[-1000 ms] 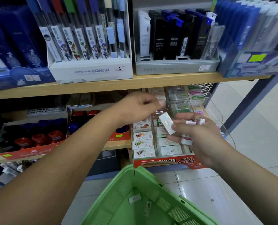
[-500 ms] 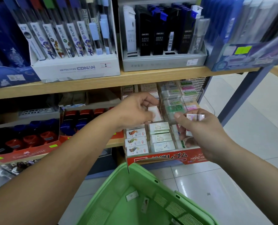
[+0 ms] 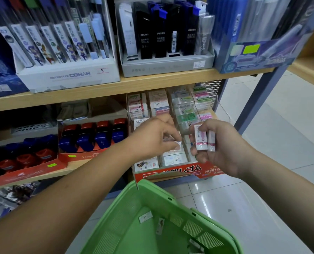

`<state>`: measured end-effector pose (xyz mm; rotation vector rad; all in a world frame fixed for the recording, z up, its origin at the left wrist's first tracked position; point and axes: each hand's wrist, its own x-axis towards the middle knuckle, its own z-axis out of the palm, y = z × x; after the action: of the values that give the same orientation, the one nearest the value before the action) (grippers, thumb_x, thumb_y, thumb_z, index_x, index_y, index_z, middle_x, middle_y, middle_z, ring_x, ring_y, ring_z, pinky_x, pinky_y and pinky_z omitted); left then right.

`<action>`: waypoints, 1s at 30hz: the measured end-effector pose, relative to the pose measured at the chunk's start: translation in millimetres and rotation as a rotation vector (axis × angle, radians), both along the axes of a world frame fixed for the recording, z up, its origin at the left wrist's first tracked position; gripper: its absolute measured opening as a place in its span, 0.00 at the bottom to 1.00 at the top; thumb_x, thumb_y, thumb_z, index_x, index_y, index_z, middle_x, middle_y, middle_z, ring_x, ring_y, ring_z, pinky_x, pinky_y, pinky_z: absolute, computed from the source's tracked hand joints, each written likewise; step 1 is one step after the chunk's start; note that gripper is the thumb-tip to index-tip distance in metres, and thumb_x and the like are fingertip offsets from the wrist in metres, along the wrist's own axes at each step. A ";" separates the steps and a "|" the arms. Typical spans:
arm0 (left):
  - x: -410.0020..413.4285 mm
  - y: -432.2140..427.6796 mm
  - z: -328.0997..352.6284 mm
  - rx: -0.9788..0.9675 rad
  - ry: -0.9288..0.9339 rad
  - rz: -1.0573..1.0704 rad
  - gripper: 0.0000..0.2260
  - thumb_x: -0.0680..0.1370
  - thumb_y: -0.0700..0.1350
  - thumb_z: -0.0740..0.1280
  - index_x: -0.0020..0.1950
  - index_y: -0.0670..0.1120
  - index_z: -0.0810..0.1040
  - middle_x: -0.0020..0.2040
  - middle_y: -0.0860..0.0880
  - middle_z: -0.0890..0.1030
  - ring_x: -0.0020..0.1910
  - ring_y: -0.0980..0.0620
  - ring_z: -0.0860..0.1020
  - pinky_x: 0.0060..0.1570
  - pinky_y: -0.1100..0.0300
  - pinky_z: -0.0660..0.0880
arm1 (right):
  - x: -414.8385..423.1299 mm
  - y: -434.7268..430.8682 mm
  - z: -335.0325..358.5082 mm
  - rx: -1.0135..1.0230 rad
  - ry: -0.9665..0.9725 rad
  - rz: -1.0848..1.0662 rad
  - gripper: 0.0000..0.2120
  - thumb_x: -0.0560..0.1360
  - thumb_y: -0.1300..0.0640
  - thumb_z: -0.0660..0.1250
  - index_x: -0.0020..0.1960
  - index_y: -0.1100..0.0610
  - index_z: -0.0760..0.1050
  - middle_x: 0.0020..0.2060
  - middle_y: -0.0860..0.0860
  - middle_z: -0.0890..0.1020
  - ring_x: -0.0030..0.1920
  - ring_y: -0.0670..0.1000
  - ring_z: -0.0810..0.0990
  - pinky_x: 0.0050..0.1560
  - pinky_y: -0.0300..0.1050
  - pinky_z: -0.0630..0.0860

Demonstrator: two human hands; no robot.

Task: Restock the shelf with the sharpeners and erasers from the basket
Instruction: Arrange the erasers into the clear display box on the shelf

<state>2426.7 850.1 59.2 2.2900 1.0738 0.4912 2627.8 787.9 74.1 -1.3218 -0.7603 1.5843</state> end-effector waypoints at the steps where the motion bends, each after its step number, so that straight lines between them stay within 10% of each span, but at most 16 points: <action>1: -0.6 -0.6 -2.4 0.054 0.036 -0.006 0.08 0.75 0.49 0.78 0.54 0.53 0.88 0.48 0.59 0.74 0.48 0.57 0.76 0.51 0.54 0.77 | 2.1 -0.2 0.6 -0.007 0.038 -0.001 0.16 0.78 0.61 0.58 0.61 0.63 0.77 0.42 0.63 0.81 0.33 0.58 0.79 0.27 0.43 0.69; 7: -6.1 -4.6 -7.2 0.084 0.124 -0.067 0.15 0.79 0.53 0.73 0.64 0.51 0.84 0.50 0.56 0.73 0.48 0.60 0.73 0.51 0.57 0.75 | 7.0 -0.5 -4.4 0.036 0.046 0.002 0.19 0.78 0.68 0.61 0.67 0.59 0.77 0.52 0.61 0.86 0.42 0.59 0.84 0.31 0.47 0.77; 12: -9.2 -8.4 -4.3 0.053 0.139 -0.064 0.21 0.77 0.51 0.76 0.69 0.53 0.79 0.52 0.57 0.73 0.45 0.70 0.71 0.42 0.75 0.65 | 7.5 -2.9 -4.8 0.071 -0.072 -0.032 0.14 0.79 0.67 0.69 0.63 0.59 0.81 0.53 0.57 0.88 0.54 0.63 0.87 0.61 0.67 0.80; 18: -7.4 -10.1 1.4 -0.010 0.034 0.001 0.20 0.75 0.52 0.78 0.65 0.51 0.79 0.51 0.59 0.74 0.44 0.71 0.73 0.41 0.75 0.68 | 4.1 -5.4 -4.1 0.109 -0.177 -0.021 0.16 0.74 0.64 0.77 0.61 0.56 0.83 0.50 0.55 0.89 0.52 0.62 0.88 0.47 0.54 0.82; 25: -0.6 -17.6 13.2 -0.327 -0.312 0.054 0.16 0.75 0.42 0.79 0.61 0.48 0.81 0.47 0.44 0.83 0.40 0.52 0.80 0.47 0.47 0.82 | -9.5 -3.2 -7.9 0.115 -0.132 -0.017 0.07 0.74 0.65 0.76 0.51 0.62 0.82 0.40 0.59 0.85 0.39 0.58 0.80 0.38 0.49 0.78; 30: -9.9 -5.9 20.9 -0.348 -0.337 0.182 0.07 0.80 0.42 0.72 0.58 0.48 0.82 0.50 0.44 0.83 0.43 0.51 0.84 0.46 0.47 0.84 | -9.3 1.9 -10.2 0.094 -0.074 -0.034 0.10 0.82 0.59 0.70 0.60 0.63 0.82 0.50 0.63 0.87 0.46 0.55 0.83 0.42 0.48 0.78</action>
<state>2416.8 844.2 80.1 1.7440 1.1015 0.6760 2618.5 789.8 64.0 -1.3237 -0.8431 1.4618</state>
